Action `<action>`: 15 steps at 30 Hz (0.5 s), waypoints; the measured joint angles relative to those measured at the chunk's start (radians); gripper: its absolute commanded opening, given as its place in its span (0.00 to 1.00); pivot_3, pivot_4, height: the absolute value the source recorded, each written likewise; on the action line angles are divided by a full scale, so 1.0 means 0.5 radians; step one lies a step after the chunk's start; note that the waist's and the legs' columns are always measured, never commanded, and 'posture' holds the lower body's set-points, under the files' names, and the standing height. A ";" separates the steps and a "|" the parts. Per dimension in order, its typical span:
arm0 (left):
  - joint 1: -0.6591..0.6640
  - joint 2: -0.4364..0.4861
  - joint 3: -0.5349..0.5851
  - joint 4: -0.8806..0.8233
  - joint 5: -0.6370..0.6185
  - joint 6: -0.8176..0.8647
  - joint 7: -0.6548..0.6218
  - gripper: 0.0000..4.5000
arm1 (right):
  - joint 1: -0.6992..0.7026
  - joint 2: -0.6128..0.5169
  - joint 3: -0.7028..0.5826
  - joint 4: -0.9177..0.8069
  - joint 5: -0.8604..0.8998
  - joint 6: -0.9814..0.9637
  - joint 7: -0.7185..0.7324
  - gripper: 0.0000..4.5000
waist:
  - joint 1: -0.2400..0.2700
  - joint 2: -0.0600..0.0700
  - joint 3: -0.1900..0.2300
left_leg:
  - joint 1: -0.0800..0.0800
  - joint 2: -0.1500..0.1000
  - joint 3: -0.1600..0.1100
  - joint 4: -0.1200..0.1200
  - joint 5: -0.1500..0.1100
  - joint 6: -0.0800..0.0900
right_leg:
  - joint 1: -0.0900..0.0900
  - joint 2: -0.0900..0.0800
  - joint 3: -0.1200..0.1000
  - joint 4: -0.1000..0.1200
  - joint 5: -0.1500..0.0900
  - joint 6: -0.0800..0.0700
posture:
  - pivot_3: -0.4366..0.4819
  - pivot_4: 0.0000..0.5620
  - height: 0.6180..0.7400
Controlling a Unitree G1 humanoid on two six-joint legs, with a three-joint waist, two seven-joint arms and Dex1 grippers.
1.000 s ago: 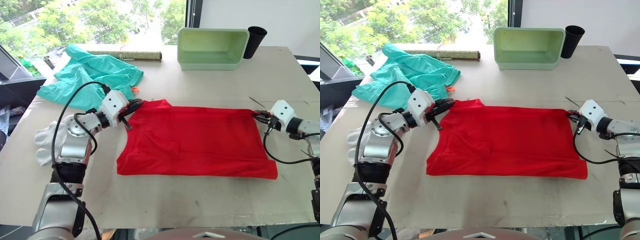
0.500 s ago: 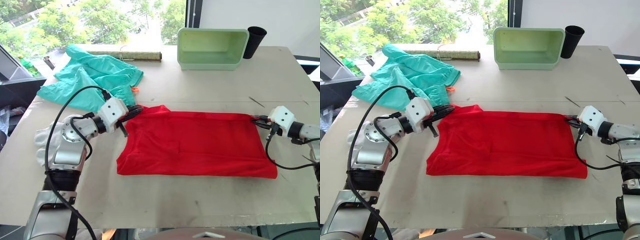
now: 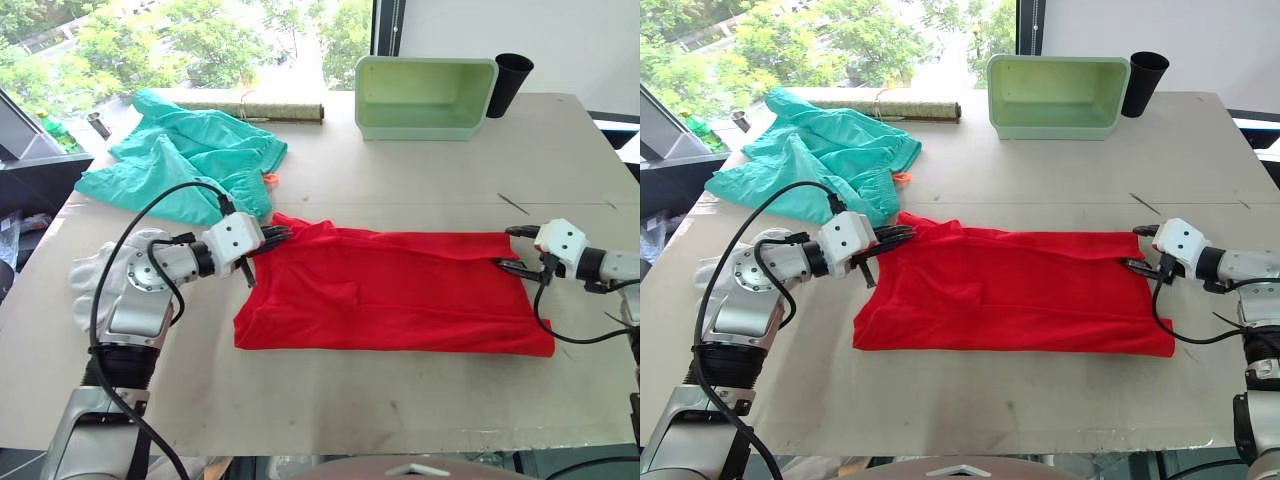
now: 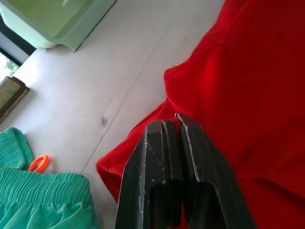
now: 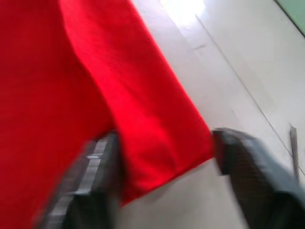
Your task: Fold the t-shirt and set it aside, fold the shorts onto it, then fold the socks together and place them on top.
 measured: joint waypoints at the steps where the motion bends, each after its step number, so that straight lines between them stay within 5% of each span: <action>1: 0.002 0.000 -0.001 0.003 0.003 -0.004 -0.003 0.00 | 0.008 -0.023 0.000 -0.026 0.020 0.040 0.051 0.99 | 0.000 0.000 0.000 | 0.000 0.000 0.000 0.000 0.000 0.000 | 0.000 -0.001 0.000 0.000 0.000 0.000 | 0.48 0.27 1.00; 13: 0.018 0.012 -0.011 0.040 0.001 -0.062 -0.061 0.00 | 0.083 -0.215 -0.004 -0.513 0.335 0.889 0.499 0.99 | -0.002 0.000 0.000 | 0.000 0.001 -0.001 0.000 -0.001 0.001 | 0.000 -0.004 0.000 0.000 0.000 -0.001 | 0.48 0.27 1.00; 15: 0.018 0.012 -0.012 0.043 -0.004 -0.062 -0.088 0.18 | 0.060 -0.203 -0.014 -0.584 0.381 0.969 0.486 1.00 | 0.001 0.000 0.000 | 0.000 0.001 -0.002 0.000 -0.001 0.001 | 0.000 -0.005 0.000 0.000 0.000 -0.001 | 0.48 0.27 1.00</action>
